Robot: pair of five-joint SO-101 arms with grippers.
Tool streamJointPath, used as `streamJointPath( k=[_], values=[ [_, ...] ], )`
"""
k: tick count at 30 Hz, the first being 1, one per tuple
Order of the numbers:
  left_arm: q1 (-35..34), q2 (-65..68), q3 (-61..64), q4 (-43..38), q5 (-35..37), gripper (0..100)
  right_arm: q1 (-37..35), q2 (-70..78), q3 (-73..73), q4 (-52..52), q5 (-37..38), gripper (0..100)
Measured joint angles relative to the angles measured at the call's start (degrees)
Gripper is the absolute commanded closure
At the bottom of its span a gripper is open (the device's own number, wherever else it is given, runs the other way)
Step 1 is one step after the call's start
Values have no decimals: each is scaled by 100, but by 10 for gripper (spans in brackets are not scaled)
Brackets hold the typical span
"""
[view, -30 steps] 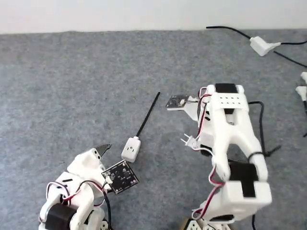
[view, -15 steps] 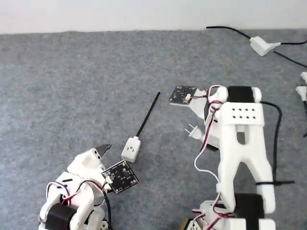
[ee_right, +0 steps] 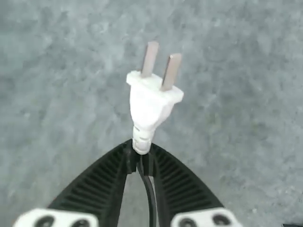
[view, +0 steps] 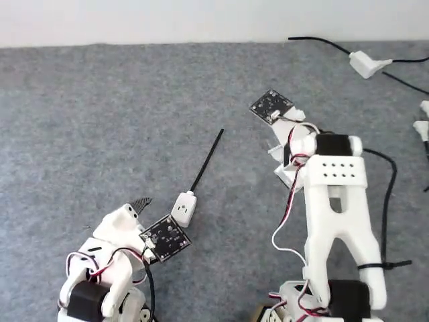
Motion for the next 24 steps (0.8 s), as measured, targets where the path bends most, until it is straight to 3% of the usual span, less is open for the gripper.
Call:
streamJointPath(
  k=[5,16,24],
  values=[
    [-9,0,26,-53,9,627,-149,0,967,-923,-35,987],
    [-9,0,35,-53,9,626,-185,0,1240,-1169,-18,984],
    [-9,0,44,-53,9,626,316,0,1714,-1169,712,809]
  ],
)
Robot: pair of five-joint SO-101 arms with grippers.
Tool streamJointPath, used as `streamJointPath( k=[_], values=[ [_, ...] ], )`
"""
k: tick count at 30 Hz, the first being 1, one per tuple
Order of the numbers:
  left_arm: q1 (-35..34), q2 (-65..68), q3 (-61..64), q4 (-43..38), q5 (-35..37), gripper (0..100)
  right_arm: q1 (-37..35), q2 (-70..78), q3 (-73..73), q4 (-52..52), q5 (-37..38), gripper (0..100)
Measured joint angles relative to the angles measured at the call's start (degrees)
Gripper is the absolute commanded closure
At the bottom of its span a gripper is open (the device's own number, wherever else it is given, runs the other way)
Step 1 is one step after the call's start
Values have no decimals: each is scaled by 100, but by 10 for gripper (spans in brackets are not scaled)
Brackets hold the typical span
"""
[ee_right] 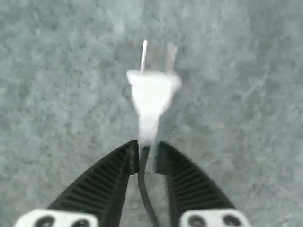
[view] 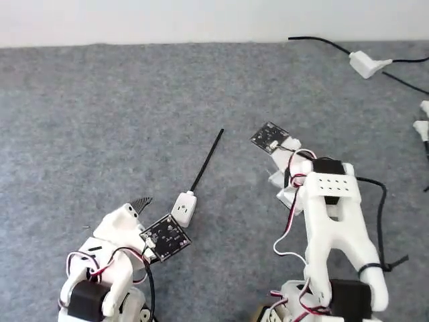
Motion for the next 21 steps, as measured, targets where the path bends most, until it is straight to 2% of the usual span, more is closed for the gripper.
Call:
streamJointPath(
  k=[5,14,21],
  values=[
    [0,0,0,0,0,626,185,0,26,-105,79,744],
    [0,0,105,0,0,626,1134,0,281,-149,202,742],
    [0,0,114,0,0,626,1301,0,1037,-158,527,742]
  ],
)
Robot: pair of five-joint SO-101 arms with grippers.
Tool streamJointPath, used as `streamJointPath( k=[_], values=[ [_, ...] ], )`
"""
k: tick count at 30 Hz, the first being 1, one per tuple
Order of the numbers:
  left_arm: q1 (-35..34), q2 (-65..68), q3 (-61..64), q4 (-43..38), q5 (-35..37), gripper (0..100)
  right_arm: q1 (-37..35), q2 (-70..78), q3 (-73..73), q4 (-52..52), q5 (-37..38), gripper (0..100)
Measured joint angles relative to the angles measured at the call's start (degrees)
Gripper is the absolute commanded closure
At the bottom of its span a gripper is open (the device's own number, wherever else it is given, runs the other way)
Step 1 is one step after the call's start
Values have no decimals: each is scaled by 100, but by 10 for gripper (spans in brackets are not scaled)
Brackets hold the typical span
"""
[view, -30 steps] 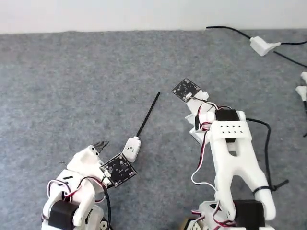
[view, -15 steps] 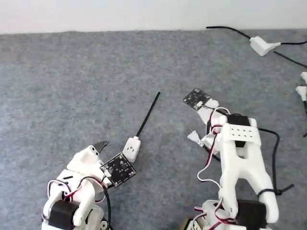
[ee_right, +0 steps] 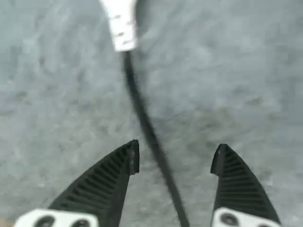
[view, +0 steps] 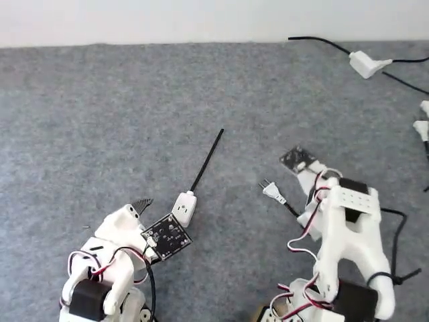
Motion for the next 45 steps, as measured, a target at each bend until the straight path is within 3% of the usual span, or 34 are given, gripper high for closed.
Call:
streamJointPath(
  k=[21,23,29,33,36,45],
  values=[
    [0,0,9,0,0,626,193,0,396,-334,519,744],
    [0,0,9,0,0,626,299,0,501,-440,519,773],
    [0,0,9,0,0,626,422,-114,651,-615,536,996],
    [0,0,9,0,0,626,440,-211,756,-624,545,938],
    [0,0,9,0,0,626,440,-211,774,-624,545,990],
    [0,0,9,0,0,626,448,-220,809,-624,545,989]
  ],
)
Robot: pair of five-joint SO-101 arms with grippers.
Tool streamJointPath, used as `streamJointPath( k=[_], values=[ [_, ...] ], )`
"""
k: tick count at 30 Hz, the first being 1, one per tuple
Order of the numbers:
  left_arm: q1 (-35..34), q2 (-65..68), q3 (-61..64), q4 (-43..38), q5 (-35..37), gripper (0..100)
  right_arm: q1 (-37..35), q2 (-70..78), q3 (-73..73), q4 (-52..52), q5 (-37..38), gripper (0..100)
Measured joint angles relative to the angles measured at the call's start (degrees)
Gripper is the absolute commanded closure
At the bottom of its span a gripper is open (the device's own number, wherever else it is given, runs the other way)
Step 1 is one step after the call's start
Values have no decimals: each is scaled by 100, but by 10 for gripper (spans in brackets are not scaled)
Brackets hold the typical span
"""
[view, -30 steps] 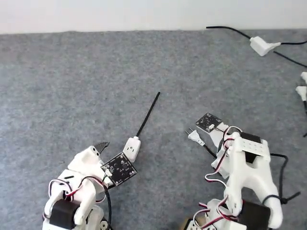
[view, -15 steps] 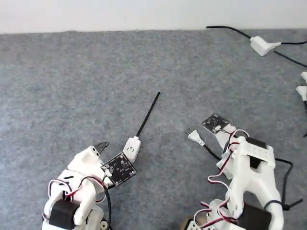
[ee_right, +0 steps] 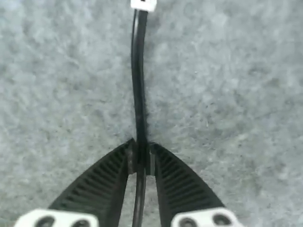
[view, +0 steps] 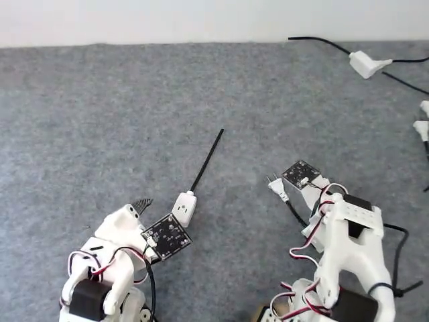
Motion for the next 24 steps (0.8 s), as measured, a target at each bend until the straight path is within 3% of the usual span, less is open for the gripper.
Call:
streamJointPath(
  k=[8,24],
  values=[
    [0,0,0,0,0,626,0,44,-88,62,0,989],
    [0,0,97,0,0,626,-325,105,-2831,2435,-545,989]
  ],
)
